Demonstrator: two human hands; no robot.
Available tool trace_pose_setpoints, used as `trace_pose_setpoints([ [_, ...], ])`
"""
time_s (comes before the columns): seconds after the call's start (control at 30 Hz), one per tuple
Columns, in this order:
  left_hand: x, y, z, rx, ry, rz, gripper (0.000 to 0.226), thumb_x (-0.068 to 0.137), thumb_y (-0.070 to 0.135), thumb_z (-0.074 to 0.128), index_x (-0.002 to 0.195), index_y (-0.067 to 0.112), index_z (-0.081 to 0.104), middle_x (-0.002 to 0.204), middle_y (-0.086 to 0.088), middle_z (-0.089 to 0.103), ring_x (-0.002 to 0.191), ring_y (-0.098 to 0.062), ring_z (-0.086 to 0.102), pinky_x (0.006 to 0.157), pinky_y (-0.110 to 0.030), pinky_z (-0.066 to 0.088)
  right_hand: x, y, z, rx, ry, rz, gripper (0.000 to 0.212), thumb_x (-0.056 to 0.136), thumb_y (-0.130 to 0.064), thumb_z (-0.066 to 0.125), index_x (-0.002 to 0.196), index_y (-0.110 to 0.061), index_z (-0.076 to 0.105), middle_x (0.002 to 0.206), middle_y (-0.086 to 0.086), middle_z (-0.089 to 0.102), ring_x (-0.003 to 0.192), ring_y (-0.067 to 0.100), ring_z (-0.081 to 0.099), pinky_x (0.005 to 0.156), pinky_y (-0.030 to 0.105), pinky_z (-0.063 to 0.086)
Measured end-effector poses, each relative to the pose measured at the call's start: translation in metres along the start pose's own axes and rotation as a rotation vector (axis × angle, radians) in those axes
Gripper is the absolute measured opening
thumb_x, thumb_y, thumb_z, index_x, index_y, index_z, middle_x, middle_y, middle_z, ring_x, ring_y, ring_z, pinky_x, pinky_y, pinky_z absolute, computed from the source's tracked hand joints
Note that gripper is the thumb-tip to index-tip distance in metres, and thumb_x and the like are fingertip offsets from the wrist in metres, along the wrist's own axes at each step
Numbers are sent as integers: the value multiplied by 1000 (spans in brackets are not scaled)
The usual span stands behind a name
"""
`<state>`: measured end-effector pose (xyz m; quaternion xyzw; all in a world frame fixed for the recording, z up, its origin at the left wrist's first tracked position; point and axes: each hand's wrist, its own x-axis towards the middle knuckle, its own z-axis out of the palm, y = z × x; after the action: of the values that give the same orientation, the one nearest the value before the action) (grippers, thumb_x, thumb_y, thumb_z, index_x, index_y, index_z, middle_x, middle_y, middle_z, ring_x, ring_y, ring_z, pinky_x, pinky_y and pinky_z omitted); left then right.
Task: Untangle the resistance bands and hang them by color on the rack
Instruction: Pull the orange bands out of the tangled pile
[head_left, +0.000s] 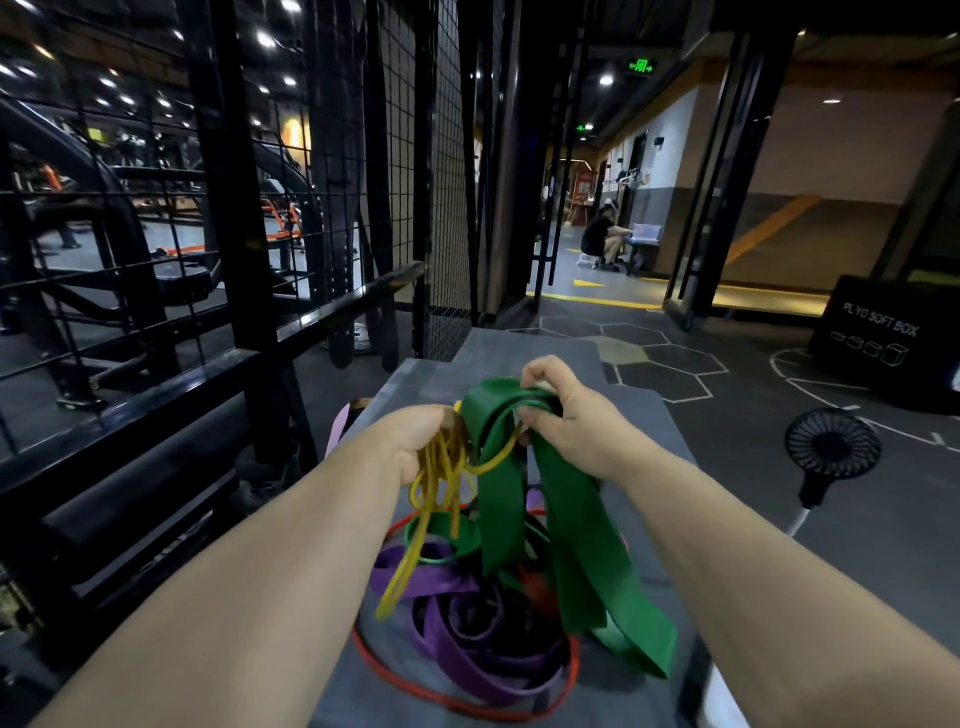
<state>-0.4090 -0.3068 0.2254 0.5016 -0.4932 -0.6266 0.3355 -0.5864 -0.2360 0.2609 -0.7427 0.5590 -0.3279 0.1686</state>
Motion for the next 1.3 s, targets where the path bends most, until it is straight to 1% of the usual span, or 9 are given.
trace_pose_setpoints([
  [0.07, -5, -2, 1, 63, 16, -31, 38, 93, 0, 49, 56, -7, 55, 49, -12, 58, 52, -24, 55, 58, -35, 48, -2, -2, 4, 68, 61, -29, 17, 98, -24, 55, 103, -32, 40, 89, -2, 67, 58, -5, 54, 54, 14, 39],
  [0.17, -4, -13, 1, 126, 37, -63, 47, 92, -2, 49, 45, -9, 46, 46, -10, 52, 53, -21, 48, 61, -34, 43, -2, 0, 10, 139, 179, -55, 21, 97, -21, 56, 99, -36, 42, 90, -13, 60, 77, 2, 55, 66, 17, 42],
  [0.37, -4, -17, -3, 61, -8, -114, 36, 100, 18, 50, 67, 5, 56, 42, -5, 53, 33, -13, 49, 39, -22, 43, 2, 0, 8, 115, 115, -87, 31, 96, -19, 58, 93, -45, 41, 111, -5, 49, 93, 8, 50, 72, -1, 33],
  [0.47, -3, -15, 3, 211, 17, -96, 36, 102, 11, 38, 71, 6, 56, 44, -5, 48, 39, -15, 41, 46, -25, 37, 5, 6, 12, 44, 74, -92, 28, 96, -23, 58, 96, -45, 41, 118, -3, 46, 101, 13, 48, 79, 11, 35],
  [0.6, 0, -23, 4, 336, 19, -126, 35, 100, 8, 38, 68, 8, 53, 55, -7, 49, 43, -15, 42, 46, -25, 40, 8, 9, 15, 86, 229, -76, 33, 96, -26, 57, 90, -53, 40, 108, -1, 58, 95, 17, 55, 78, 32, 42],
  [0.77, 7, -28, -6, 221, -12, -105, 29, 100, 11, 43, 74, 9, 56, 56, -2, 58, 55, -17, 64, 49, -27, 49, 8, 14, 13, 246, 557, 40, 32, 98, -23, 53, 89, -51, 40, 106, 4, 59, 84, 17, 57, 66, 28, 40],
  [1.0, 11, -32, -8, 17, 4, 25, 22, 100, 6, 42, 118, 8, 55, 76, -11, 59, 62, -18, 62, 41, -23, 45, 13, 14, 16, 293, 432, 172, 10, 100, -31, 49, 104, -35, 40, 105, 6, 59, 82, 21, 58, 60, 30, 40],
  [1.17, 11, -30, -2, -47, 4, 169, 36, 97, 0, 41, 111, 29, 56, 78, -9, 55, 60, -17, 58, 43, -24, 45, 18, 14, 11, 305, 471, 287, 11, 100, -37, 47, 105, -33, 38, 88, 3, 63, 67, 25, 59, 55, 34, 41],
  [1.3, 6, -28, -1, -117, -56, 189, 38, 92, 0, 47, 120, 24, 57, 75, -12, 55, 57, -22, 53, 45, -26, 47, 24, 11, 5, 31, 465, 344, 15, 99, -42, 47, 106, -31, 40, 78, -2, 59, 61, 21, 56, 49, 31, 37],
])
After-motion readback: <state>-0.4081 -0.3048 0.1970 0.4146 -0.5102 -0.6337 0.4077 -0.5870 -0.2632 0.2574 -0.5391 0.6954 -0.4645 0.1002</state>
